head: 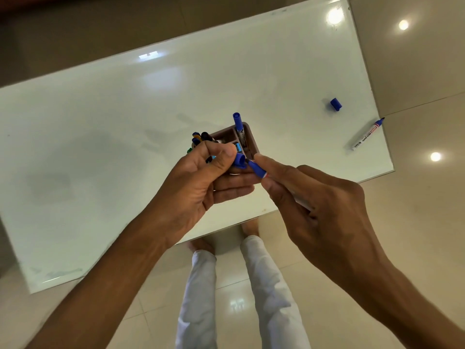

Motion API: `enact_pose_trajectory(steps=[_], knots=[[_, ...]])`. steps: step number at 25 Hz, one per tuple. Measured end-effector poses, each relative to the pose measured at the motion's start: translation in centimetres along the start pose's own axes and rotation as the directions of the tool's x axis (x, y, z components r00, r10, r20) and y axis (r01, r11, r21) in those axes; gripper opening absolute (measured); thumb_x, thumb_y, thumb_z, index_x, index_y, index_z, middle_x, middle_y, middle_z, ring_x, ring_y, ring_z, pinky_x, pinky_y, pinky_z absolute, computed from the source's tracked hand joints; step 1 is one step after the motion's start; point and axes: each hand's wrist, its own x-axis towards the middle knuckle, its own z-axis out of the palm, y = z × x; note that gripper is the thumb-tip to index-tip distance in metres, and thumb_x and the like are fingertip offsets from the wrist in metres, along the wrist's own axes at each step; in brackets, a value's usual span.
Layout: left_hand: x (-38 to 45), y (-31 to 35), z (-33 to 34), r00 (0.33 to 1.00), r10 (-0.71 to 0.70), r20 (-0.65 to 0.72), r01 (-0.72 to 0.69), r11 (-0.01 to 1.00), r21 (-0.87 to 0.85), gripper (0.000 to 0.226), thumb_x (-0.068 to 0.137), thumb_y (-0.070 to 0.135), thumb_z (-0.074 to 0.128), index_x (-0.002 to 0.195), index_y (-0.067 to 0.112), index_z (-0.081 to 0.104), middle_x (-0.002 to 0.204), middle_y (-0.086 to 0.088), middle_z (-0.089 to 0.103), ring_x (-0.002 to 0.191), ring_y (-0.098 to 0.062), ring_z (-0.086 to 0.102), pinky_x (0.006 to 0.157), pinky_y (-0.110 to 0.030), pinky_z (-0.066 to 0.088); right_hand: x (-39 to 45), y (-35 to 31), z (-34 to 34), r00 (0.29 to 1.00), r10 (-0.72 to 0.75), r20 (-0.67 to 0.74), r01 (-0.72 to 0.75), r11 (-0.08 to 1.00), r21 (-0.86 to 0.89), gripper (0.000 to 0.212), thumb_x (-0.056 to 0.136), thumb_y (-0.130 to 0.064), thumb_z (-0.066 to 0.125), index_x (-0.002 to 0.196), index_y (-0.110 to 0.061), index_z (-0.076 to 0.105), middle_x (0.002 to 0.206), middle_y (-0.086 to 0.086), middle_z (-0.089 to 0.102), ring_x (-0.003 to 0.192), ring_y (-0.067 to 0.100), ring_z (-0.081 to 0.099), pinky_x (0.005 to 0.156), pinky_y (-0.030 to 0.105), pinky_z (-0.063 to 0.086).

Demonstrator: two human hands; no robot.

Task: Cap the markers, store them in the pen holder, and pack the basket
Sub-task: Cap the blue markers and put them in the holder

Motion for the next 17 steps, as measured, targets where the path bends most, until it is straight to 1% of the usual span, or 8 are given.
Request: enact_pose_trajectory(steps=[4, 6, 8, 11, 13, 14, 15, 17], knots=[[-0.8, -0.4, 0.2, 0.999, 0.049, 0.007, -0.05, 0.975, 0.215, 0.016, 0.09, 0.036, 0.072, 0.098, 0.022, 0.073, 0.097, -0.014, 0.083, 0.086, -0.028, 0.084, 0.073, -0.035, 0.067, -0.1, -0.7, 0.3, 0.998, -0.055, 0.033, 0.056, 0.998, -0.02, 0.037, 0.101, -0.034, 0.056, 0.13, -0.016, 0.07, 0.077, 0.001, 0.071, 0.057, 0.016, 0.062, 0.052, 0.033, 0.058], [-1.1, -1.2, 0.6, 0.995, 0.094, -0.026, -0.084, 0.964, 0.253, 0.008, 0.091, 0.035, 0.072, 0.09, 0.027, 0.074, 0.093, -0.014, 0.083, 0.082, -0.028, 0.083, 0.072, -0.036, 0.068, -0.2, -1.2, 0.5, 1.0, -0.011, 0.026, 0.013, 0.997, -0.073, 0.03, 0.101, -0.032, 0.059, 0.117, -0.014, 0.075, 0.077, -0.002, 0.073, 0.057, 0.012, 0.062, 0.056, 0.025, 0.054], [-1.1, -2.3, 1.0, 0.992, 0.116, -0.058, -0.096, 0.956, 0.276, 0.01, 0.091, 0.034, 0.071, 0.093, 0.024, 0.072, 0.09, -0.012, 0.083, 0.081, -0.025, 0.083, 0.072, -0.038, 0.069, -0.5, -1.6, 1.1, 0.996, 0.083, 0.035, -0.078, 0.99, -0.119, 0.021, 0.099, -0.032, 0.064, 0.106, -0.015, 0.075, 0.07, -0.007, 0.069, 0.053, 0.009, 0.059, 0.055, 0.021, 0.049], [-0.5, -3.0, 1.3, 0.992, 0.109, -0.063, -0.09, 0.964, 0.251, 0.019, 0.087, 0.036, 0.073, 0.095, 0.019, 0.07, 0.091, -0.012, 0.083, 0.085, -0.024, 0.084, 0.074, -0.035, 0.068, -0.6, -0.4, 1.4, 0.989, 0.136, 0.061, -0.138, 0.99, 0.027, 0.022, 0.1, -0.042, 0.063, 0.106, -0.023, 0.074, 0.072, -0.017, 0.065, 0.063, 0.008, 0.063, 0.06, 0.013, 0.048], [0.5, -2.9, 1.5, 0.989, 0.143, -0.047, -0.129, 0.965, 0.227, 0.019, 0.085, 0.034, 0.076, 0.093, 0.018, 0.07, 0.096, -0.012, 0.083, 0.093, -0.025, 0.083, 0.077, -0.031, 0.067, 0.0, 4.2, 0.3, 0.971, 0.238, 0.032, -0.239, 0.951, 0.198, 0.028, 0.101, -0.054, 0.057, 0.118, -0.036, 0.069, 0.099, -0.018, 0.071, 0.087, 0.006, 0.067, 0.071, 0.012, 0.048], [1.2, -2.8, 1.6, 0.984, 0.17, -0.051, -0.154, 0.96, 0.235, 0.02, 0.085, 0.031, 0.075, 0.094, 0.015, 0.068, 0.098, -0.011, 0.084, 0.096, -0.024, 0.083, 0.078, -0.03, 0.066, 0.5, 7.8, -0.8, 0.916, 0.395, -0.07, -0.363, 0.892, 0.27, 0.033, 0.1, -0.058, 0.054, 0.123, -0.038, 0.067, 0.112, -0.016, 0.071, 0.098, 0.006, 0.067, 0.08, 0.017, 0.052], [1.9, -2.8, 1.7, 0.977, 0.198, -0.074, -0.173, 0.95, 0.259, 0.019, 0.087, 0.027, 0.074, 0.094, 0.012, 0.065, 0.098, -0.01, 0.084, 0.098, -0.024, 0.082, 0.079, -0.03, 0.066, 0.9, 12.2, -2.0, 0.798, 0.568, -0.201, -0.492, 0.806, 0.329, 0.038, 0.097, -0.058, 0.053, 0.125, -0.036, 0.065, 0.12, -0.014, 0.07, 0.105, 0.008, 0.066, 0.09, 0.026, 0.054], [3.2, -2.5, 1.7, 0.961, 0.248, -0.123, -0.199, 0.928, 0.316, 0.017, 0.089, 0.024, 0.072, 0.093, 0.011, 0.062, 0.098, -0.007, 0.084, 0.099, -0.023, 0.082, 0.08, -0.029, 0.066, 1.6, 21.6, -4.9, 0.475, 0.803, -0.36, -0.733, 0.587, 0.344, 0.054, 0.094, -0.058, 0.054, 0.134, -0.022, 0.059, 0.127, -0.002, 0.065, 0.12, 0.018, 0.062, 0.103, 0.038, 0.05]])
